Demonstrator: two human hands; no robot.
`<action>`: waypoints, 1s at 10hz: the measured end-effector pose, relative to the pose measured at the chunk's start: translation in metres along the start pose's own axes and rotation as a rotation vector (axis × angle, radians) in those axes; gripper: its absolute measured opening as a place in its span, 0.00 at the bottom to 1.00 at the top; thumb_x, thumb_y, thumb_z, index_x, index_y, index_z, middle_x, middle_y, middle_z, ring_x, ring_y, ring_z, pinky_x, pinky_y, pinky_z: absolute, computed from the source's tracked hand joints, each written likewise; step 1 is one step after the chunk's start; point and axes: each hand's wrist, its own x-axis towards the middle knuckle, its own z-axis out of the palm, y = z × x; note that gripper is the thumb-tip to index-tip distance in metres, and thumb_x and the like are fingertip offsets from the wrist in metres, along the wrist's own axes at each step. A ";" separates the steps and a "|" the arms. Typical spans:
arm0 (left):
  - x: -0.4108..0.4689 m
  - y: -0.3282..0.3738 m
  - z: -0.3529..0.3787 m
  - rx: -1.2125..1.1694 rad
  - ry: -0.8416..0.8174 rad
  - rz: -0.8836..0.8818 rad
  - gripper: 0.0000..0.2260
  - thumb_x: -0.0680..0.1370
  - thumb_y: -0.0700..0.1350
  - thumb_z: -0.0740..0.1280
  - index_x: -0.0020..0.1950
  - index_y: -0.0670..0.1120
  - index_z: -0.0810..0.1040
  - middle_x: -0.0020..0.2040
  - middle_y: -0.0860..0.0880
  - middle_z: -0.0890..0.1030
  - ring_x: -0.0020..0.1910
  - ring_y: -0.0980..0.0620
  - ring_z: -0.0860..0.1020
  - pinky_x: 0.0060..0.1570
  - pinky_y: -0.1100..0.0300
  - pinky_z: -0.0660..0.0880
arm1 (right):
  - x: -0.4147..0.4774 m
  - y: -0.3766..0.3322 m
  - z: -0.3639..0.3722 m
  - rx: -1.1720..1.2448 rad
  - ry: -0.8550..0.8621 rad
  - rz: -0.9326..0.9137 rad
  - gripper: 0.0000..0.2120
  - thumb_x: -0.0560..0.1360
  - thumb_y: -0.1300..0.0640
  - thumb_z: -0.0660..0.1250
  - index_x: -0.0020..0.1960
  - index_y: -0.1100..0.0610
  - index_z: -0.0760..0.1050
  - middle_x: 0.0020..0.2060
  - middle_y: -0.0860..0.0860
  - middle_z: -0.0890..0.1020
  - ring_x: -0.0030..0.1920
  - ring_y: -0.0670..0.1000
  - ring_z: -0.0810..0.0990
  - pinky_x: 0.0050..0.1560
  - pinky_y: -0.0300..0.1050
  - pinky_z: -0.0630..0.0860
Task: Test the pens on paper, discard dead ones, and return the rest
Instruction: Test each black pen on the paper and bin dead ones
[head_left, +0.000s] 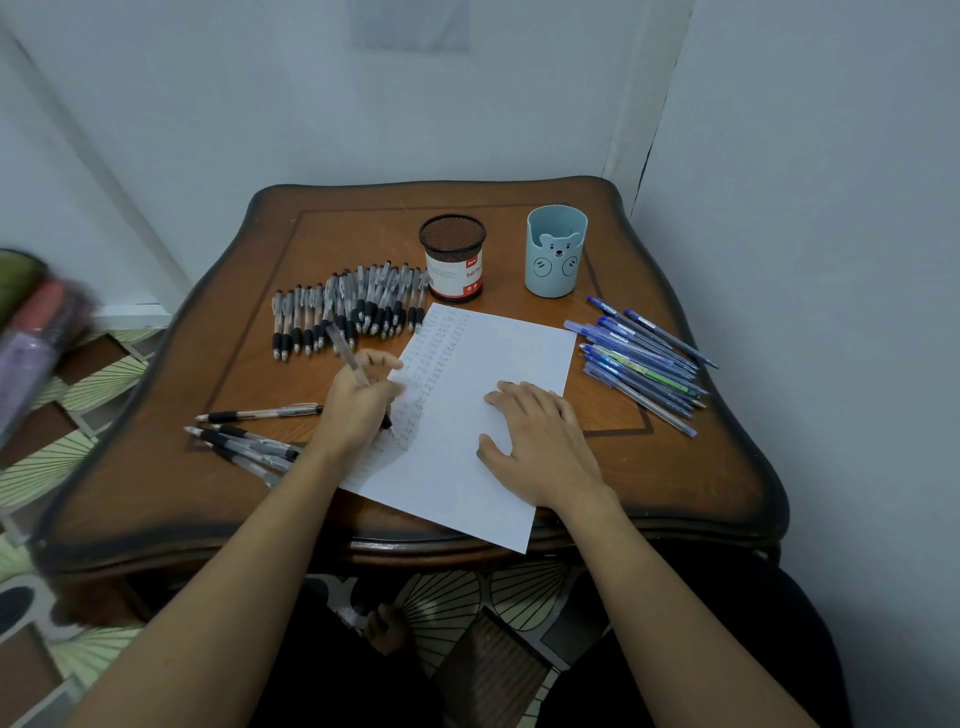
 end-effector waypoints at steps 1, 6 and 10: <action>0.008 0.016 -0.002 -0.038 -0.018 -0.169 0.13 0.85 0.52 0.60 0.55 0.43 0.75 0.35 0.49 0.73 0.32 0.52 0.72 0.37 0.55 0.71 | 0.000 0.000 0.000 0.000 -0.005 0.001 0.25 0.80 0.41 0.55 0.75 0.47 0.63 0.77 0.45 0.62 0.77 0.47 0.56 0.78 0.52 0.48; 0.071 0.034 -0.044 0.202 0.427 -0.306 0.22 0.79 0.35 0.59 0.74 0.40 0.71 0.68 0.42 0.76 0.65 0.43 0.75 0.61 0.52 0.74 | 0.001 0.000 0.000 0.007 0.002 -0.002 0.26 0.79 0.40 0.54 0.75 0.47 0.64 0.76 0.45 0.63 0.77 0.47 0.57 0.78 0.52 0.49; 0.073 0.029 -0.042 0.455 0.496 -0.109 0.29 0.78 0.28 0.64 0.77 0.47 0.69 0.75 0.41 0.70 0.60 0.45 0.78 0.54 0.58 0.80 | 0.001 0.001 -0.001 0.015 -0.013 0.001 0.26 0.79 0.40 0.55 0.75 0.47 0.63 0.77 0.45 0.62 0.77 0.47 0.56 0.78 0.52 0.48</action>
